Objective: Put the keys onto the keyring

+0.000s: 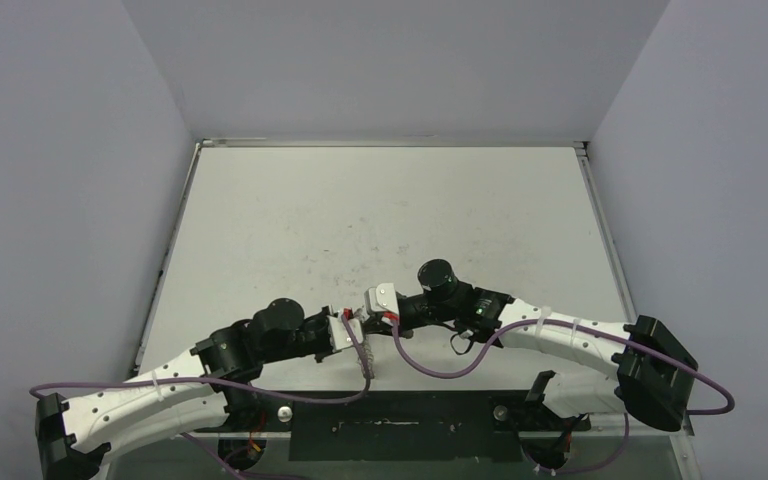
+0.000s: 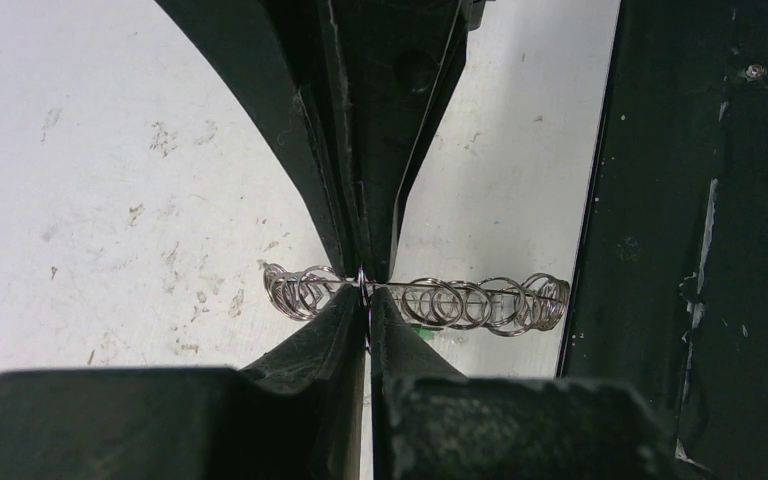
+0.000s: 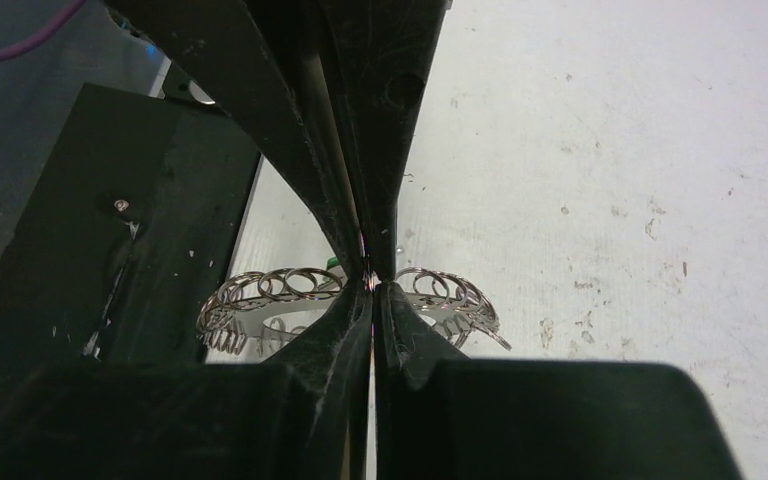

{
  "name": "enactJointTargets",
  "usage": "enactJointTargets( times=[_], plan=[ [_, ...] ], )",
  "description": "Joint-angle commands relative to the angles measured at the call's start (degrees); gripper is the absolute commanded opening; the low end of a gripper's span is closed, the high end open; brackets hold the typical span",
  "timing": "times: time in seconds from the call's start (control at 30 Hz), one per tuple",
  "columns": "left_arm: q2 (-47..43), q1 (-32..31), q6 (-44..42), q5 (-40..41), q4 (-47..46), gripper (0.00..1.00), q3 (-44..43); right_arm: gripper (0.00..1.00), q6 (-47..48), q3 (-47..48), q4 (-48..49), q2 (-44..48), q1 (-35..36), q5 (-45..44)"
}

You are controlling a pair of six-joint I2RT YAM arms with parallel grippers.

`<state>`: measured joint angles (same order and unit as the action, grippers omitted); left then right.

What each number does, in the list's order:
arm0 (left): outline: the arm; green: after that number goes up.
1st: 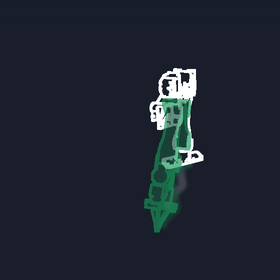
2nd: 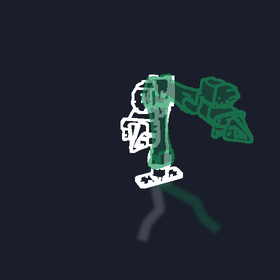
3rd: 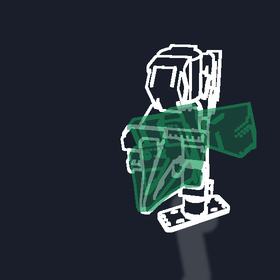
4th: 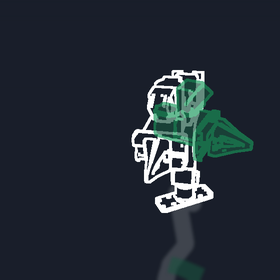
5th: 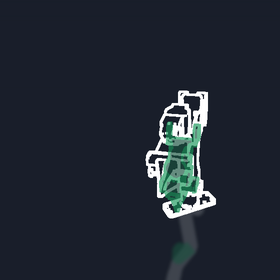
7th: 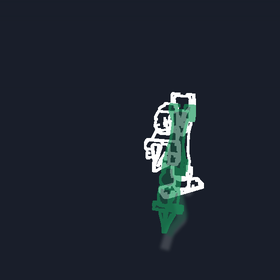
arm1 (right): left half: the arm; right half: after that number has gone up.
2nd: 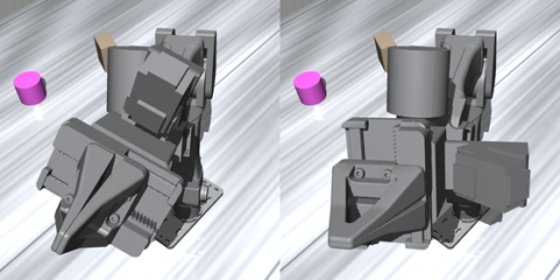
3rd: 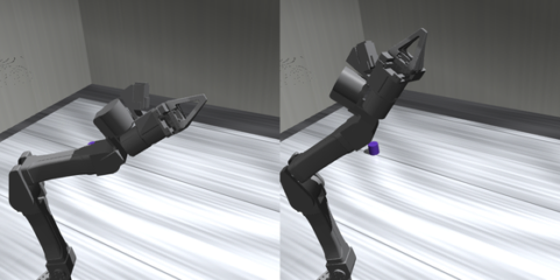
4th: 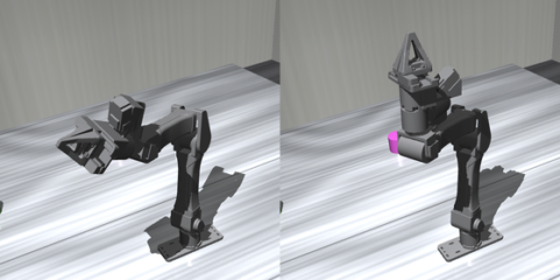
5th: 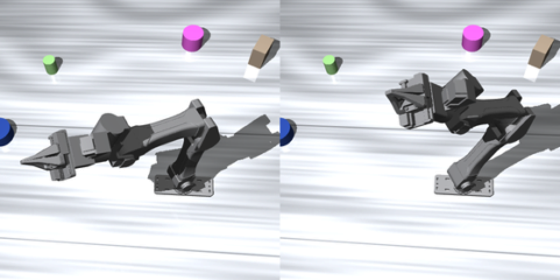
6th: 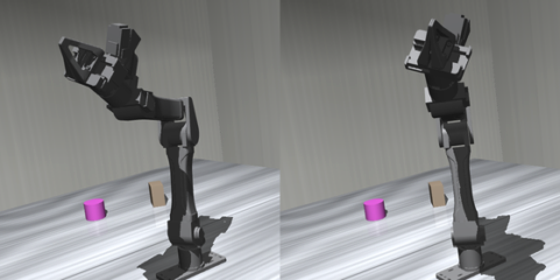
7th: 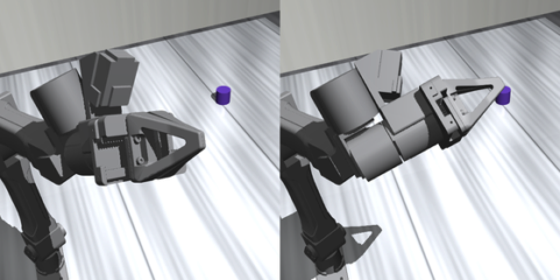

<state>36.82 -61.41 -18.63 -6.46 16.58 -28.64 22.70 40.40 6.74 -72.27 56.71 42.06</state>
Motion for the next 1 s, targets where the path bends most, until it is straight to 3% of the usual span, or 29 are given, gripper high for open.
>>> enactJointTargets(
  times=[0.0, 0.17, 0.43, 0.57, 0.8, 0.97],
  plan=[
    [-1.3, 0.0, -0.5, -0.5, -4.2, 0.00, -0.9, 0.00, -0.6, 1.1, 3.7, 0.8, 0.3, 1.7],
    [-4.3, 0.0, -0.2, 0.9, -3.0, 0.20, 0.6, 0.00, -5.5, -1.8, 10.4, 2.6, 0.0, 1.6],
    [-8.6, 0.0, 1.7, 1.6, -3.5, 0.25, 3.7, 0.00, -12.1, -6.1, 19.4, 5.1, 0.0, 0.6],
    [-7.9, -0.1, 1.8, 1.2, -5.0, 0.22, 4.2, 0.00, -12.7, -6.7, 19.9, 6.2, 0.1, -0.1],
    [-5.6, 0.0, 1.7, 0.5, -6.9, 0.01, 4.5, 0.00, -12.7, -6.4, 19.5, 7.5, 0.0, -0.8],
    [-5.4, 0.0, 1.7, 0.2, -8.1, 0.00, 5.0, 0.00, -13.5, -6.7, 20.4, 7.6, 0.0, -1.1]
  ],
)
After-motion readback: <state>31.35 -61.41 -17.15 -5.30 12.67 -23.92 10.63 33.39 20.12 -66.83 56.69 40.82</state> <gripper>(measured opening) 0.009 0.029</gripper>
